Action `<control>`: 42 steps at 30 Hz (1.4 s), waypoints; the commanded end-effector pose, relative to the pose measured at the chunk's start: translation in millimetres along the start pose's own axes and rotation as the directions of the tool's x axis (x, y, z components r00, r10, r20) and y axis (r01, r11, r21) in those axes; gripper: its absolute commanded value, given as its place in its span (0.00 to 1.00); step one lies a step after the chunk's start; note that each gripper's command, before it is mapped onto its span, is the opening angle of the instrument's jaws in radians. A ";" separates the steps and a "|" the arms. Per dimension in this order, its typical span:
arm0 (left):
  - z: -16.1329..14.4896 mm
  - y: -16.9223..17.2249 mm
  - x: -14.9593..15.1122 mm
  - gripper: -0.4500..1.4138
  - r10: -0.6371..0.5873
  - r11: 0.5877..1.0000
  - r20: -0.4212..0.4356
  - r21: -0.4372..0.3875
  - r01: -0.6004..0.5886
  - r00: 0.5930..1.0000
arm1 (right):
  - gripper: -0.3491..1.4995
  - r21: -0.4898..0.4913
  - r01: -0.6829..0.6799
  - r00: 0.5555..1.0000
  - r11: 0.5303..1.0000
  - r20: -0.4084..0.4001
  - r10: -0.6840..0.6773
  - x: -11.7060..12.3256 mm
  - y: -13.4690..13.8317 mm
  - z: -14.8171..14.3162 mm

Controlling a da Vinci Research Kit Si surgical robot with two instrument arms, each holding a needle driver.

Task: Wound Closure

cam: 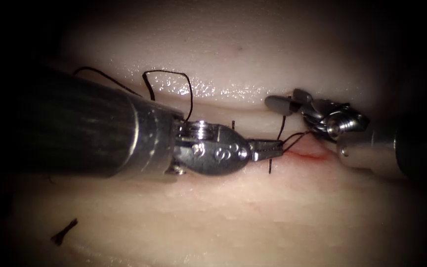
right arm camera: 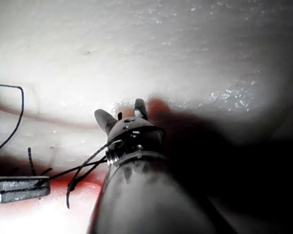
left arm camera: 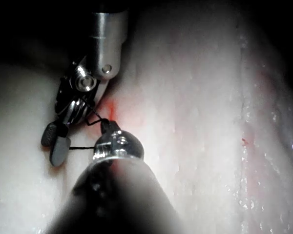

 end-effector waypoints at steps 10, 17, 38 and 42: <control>0.6 -0.5 -0.6 0.00 -0.005 1.000 0.001 -0.009 0.005 1.000 | 0.00 0.015 -0.077 0.997 0.997 0.025 0.077 -1.2 -1.5 -0.1; 0.1 -3.1 -2.5 0.00 -0.038 0.999 0.028 -0.018 0.038 0.999 | 0.00 0.052 -0.094 0.995 0.994 -0.029 0.096 -0.7 -2.5 -1.8; 1.7 -14.9 -9.6 0.00 -0.156 0.986 0.126 -0.038 0.162 0.980 | 0.00 0.126 0.033 0.981 0.991 -0.194 -0.008 -1.1 -6.3 -9.4; 2.4 -17.9 -10.0 0.00 -0.172 0.984 0.132 -0.025 0.177 0.976 | 0.00 0.134 0.043 0.980 0.990 -0.201 -0.015 -2.3 -6.2 -9.7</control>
